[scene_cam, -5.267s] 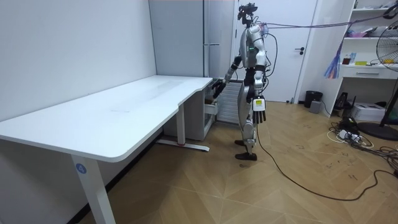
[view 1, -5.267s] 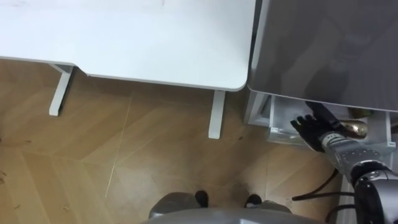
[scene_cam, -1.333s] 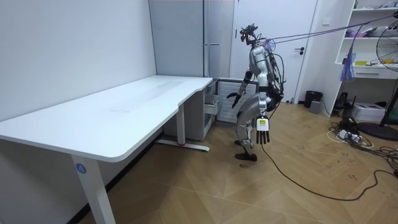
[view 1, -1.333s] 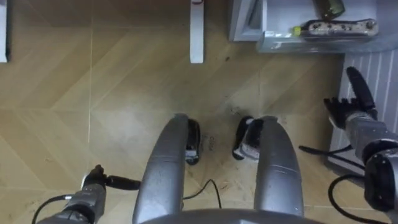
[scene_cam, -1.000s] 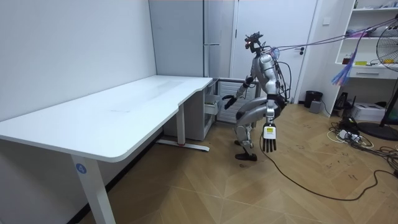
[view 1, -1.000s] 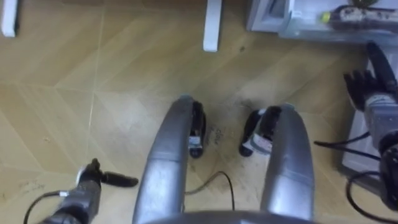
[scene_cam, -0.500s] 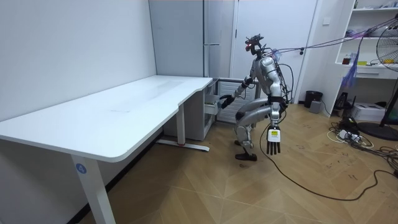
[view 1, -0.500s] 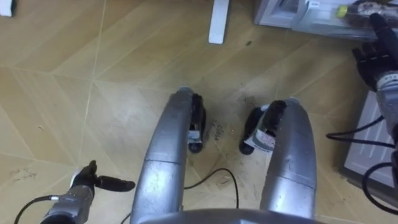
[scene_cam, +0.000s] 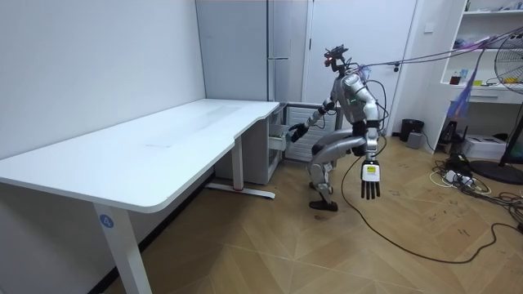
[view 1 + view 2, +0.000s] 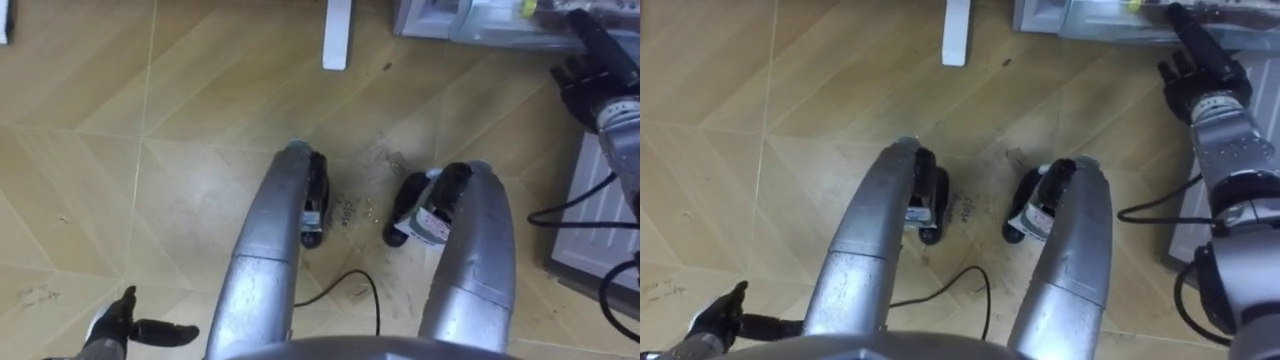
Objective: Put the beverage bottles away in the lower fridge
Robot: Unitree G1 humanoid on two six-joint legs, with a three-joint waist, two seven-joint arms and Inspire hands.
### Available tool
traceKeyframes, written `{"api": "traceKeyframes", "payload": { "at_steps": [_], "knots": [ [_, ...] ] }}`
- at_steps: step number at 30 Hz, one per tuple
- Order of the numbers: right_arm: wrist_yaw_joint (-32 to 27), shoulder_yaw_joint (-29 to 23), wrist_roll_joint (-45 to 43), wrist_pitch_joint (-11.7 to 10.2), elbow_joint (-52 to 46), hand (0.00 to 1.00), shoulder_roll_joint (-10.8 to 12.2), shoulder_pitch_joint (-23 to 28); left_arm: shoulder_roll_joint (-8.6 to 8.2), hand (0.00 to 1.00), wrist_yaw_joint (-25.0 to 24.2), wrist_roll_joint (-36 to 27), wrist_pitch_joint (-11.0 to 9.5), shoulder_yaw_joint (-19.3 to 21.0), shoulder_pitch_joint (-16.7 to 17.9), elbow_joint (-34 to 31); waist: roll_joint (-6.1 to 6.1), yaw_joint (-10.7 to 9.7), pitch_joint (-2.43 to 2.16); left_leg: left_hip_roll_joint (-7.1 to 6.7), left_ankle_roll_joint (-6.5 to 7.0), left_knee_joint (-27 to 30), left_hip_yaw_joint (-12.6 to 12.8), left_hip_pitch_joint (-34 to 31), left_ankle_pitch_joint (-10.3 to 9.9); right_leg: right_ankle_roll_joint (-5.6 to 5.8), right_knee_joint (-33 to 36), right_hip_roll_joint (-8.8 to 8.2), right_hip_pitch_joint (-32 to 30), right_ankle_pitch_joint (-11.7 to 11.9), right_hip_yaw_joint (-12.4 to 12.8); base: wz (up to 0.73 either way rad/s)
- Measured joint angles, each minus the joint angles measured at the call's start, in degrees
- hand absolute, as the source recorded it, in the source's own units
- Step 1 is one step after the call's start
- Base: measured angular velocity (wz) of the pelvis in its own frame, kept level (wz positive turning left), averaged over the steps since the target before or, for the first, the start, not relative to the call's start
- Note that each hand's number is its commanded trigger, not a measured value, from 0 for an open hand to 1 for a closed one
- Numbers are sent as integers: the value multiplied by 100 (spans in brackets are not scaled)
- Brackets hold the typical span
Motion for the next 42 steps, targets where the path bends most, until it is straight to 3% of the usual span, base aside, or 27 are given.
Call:
{"api": "traceKeyframes", "payload": {
  "at_steps": [4,8,14,18,22,24,27,29,31,32,33,34,35,36,38,39,42],
  "knots": [
    [-253,13,47,0,-245,0,-5,-2,9,0,3,-19,15,-17,176,-77,0,94,0,-3,-86,-32,-87,14,-2,-8,7,-209,56,-177,-217,-7],
    [-447,21,101,-1,-562,0,-93,-12,43,0,70,-20,19,-64,431,-183,-8,179,5,-111,-188,-28,-199,110,-26,-69,79,-358,180,-280,-341,5],
    [-640,19,126,-57,-987,0,-151,-253,85,0,161,-7,-9,-59,593,-353,-50,196,30,-92,-370,-33,-401,102,-20,-152,94,-391,301,-377,-561,14],
    [-657,23,102,-234,-1298,0,-166,-261,124,0,169,-2,-94,-61,599,-354,-65,243,38,-86,-383,-28,-482,197,-17,-211,96,-454,490,-408,-693,9],
    [-657,79,39,-359,-1326,0,-179,-264,177,0,141,-13,-92,-85,610,-358,-73,365,42,-64,-384,-25,-488,271,-18,-209,97,-447,591,-409,-705,2],
    [-469,252,0,-430,-1332,0,-260,-285,255,0,111,-18,-64,-109,613,-400,-69,463,40,20,-384,-12,-465,282,-18,-203,105,-442,629,-412,-724,6],
    [-164,369,-81,-436,-1334,0,-285,-509,336,0,95,-11,-36,-115,715,-611,-43,534,36,49,-384,-6,-482,267,-18,-59,156,-433,651,-513,-728,19],
    [0,463,-80,-435,-1334,0,-339,-591,408,0,68,3,21,-147,765,-711,2,652,36,133,-391,22,-515,269,-14,-13,161,-322,694,-541,-738,19],
    [137,464,-87,-435,-1336,0,-356,-644,494,0,22,0,70,-236,802,-766,59,794,37,304,-428,5,-547,244,7,195,152,-168,713,-644,-755,10],
    [215,467,-73,-434,-1351,0,-364,-692,514,0,2,-3,116,-309,826,-774,158,904,59,575,-427,-27,-525,181,11,405,305,-53,737,-721,-740,38],
    [234,477,0,-440,-1347,0,-387,-664,629,0,-9,5,165,-505,843,-805,270,911,52,873,-466,-6,-507,141,32,378,1025,127,977,-922,-220,59],
    [232,489,-13,-442,-1316,0,-376,-648,737,0,-9,22,173,-576,866,-838,252,897,38,981,-566,-27,-504,91,83,532,1268,229,1221,-1132,106,97],
    [236,518,-183,-437,-1268,0,-339,-702,958,0,-5,32,161,-569,972,-931,28,818,32,1053,-788,17,-546,-62,204,259,1427,314,1500,-1732,592,93],
    [250,498,-413,-505,-1328,0,-335,-753,949,0,-7,31,186,-563,1037,-916,88,776,63,1074,-929,77,-747,-117,285,199,1512,433,1528,-1776,541,84],
    [265,490,-536,-543,-1286,0,-400,-712,946,0,-114,27,153,-569,1204,-909,132,690,48,921,-926,0,-829,-50,331,196,1359,702,1547,-1708,597,50],
    [275,484,-553,-559,-1266,0,-388,-712,946,0,-160,9,158,-572,1290,-873,135,659,51,895,-895,-12,-876,35,386,221,1201,818,1561,-1560,615,18],
    [285,494,-524,-637,-1245,0,-338,-706,930,0,-164,1,190,-578,1448,-873,122,726,62,883,-906,16,-957,208,464,311,887,796,1581,-1354,572,-37]
  ]
}}
